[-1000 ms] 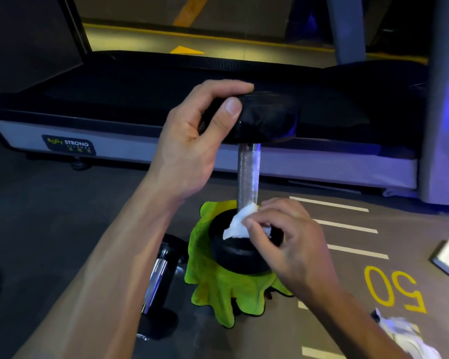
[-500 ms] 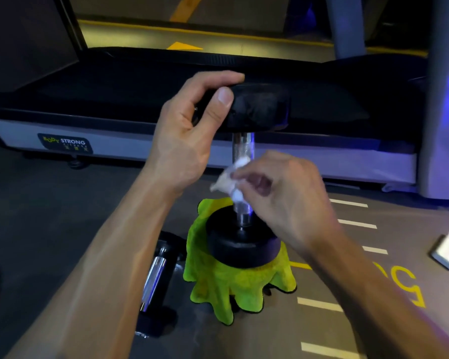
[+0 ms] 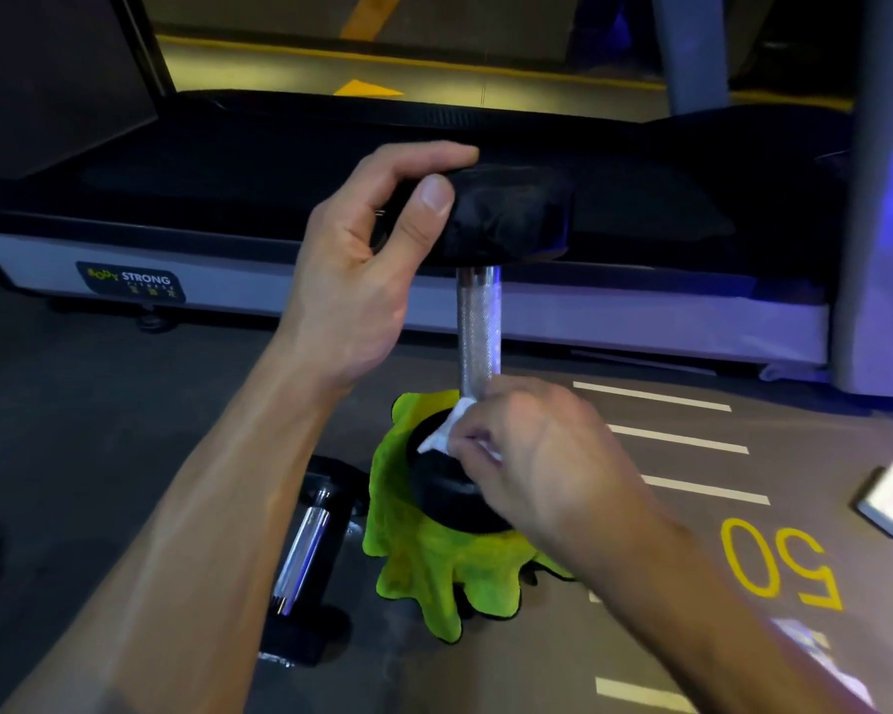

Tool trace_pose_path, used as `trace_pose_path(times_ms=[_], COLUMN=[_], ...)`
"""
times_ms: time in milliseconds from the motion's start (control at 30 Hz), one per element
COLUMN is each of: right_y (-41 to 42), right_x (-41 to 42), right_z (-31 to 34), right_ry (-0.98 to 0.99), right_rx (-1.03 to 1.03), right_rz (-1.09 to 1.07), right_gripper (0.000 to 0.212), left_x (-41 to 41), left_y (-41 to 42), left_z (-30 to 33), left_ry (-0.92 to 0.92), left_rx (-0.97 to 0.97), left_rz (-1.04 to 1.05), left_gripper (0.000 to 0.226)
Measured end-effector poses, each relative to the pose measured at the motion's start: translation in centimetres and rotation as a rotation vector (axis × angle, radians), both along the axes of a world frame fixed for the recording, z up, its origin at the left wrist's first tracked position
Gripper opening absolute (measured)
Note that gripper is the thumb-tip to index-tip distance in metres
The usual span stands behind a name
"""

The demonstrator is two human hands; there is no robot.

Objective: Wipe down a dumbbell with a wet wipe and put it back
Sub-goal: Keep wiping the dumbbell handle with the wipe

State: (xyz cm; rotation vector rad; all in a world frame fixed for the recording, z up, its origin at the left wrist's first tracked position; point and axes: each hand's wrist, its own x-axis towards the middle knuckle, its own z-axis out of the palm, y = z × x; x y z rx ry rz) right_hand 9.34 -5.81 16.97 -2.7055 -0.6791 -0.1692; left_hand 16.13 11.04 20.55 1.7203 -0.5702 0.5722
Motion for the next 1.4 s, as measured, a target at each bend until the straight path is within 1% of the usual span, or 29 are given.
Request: trace_pose_path(times_ms=[33,100,167,233,300,333,400,467,533,600,667,733,833,900,967,1100,1267,1333,1400], right_y=[-1.1,-2.9,-3.3,-2.8,-1.9,-1.5,-0.7,-0.1,-0.1,-0.7,-0.8,0.1,1.3,0.9,0.6,1.2,-0.7,-1.6,-1.5], right_x=[0.4,0.8,0.6,0.5,1.2,2.0,3.7,4.3,3.1,1.8,2.1,3.0,2.2,0.9,0.4,2.1,-0.7,-0.9,-1.3], right_z=[-0.3,-1.1,-1.9,-2.5,-2.2,-1.8,-0.5,-0.5,-2.3,-3.9,-3.8,-2.5,-2.8,-3.8,-3.5,-1.7,-4.9,-5.3,-5.1], right_ry=[0.036,0.105,0.116,0.033,-0.103,-0.187,-0.335,-0.428,-0.411,-0.389,-0.428,-0.466,-0.481,-0.484,-0.497,-0.493,-0.379,-0.339,-0.264], right_rx=[0.07,0.293,0.444,0.475,0.487,0.531,0.687,0.77,0.746,0.68,0.587,0.466,0.307,0.243,0.228,0.235,0.291,0.328,0.323], right_rz=[0.0,-0.022,-0.034,-0.042,-0.035,-0.039,-0.086,-0.145,-0.165,-0.133,-0.099,-0.135,-0.158,-0.141,-0.146,-0.221,-0.126,-0.127,-0.132], right_gripper=[0.012,0.01,0.01,0.012,0.011,0.009,0.004,0.007,0.01,0.014,0.022,0.033,0.04,0.041,0.041,0.038,0.041,0.042,0.048], left_x=[0.0,-0.1,-0.2,-0.3,-0.3,-0.2,-0.1,-0.1,0.0,0.1,0.1,0.3,0.4,0.3,0.0,0.1,0.4,0.3,0.1], left_y=[0.1,0.0,-0.4,-0.7,-0.5,-0.4,-0.4,-0.3,-0.3,-0.2,-0.2,-0.3,-0.3,-0.3,-0.3,-0.2,0.3,0.1,-0.3], left_z=[0.0,0.0,0.0,0.0,0.0,0.0,0.0,0.0,0.0,-0.1,-0.1,0.0,0.0,-0.2,-0.2,-0.3,-0.4,-0.4,-0.1], left_ry=[0.003,0.005,0.004,-0.003,-0.01,-0.009,-0.001,0.007,0.01,0.011,0.013,0.019,0.007,0.006,-0.007,-0.008,0.008,0.036,0.066], left_rx=[-0.002,-0.004,-0.008,-0.012,-0.014,-0.01,-0.004,-0.014,-0.026,-0.031,-0.025,-0.016,-0.01,-0.014,-0.013,-0.014,-0.017,-0.007,-0.005], left_rz=[0.001,-0.001,-0.005,-0.001,0.015,0.02,0.018,0.022,0.038,0.05,0.054,0.051,0.074,0.072,0.065,0.049,0.093,0.089,0.073], left_gripper=[0.022,0.023,0.022,0.022,0.022,0.022,0.022,0.021,0.021,0.022,0.022,0.022,0.022,0.021,0.021,0.023,0.023,0.022,0.021])
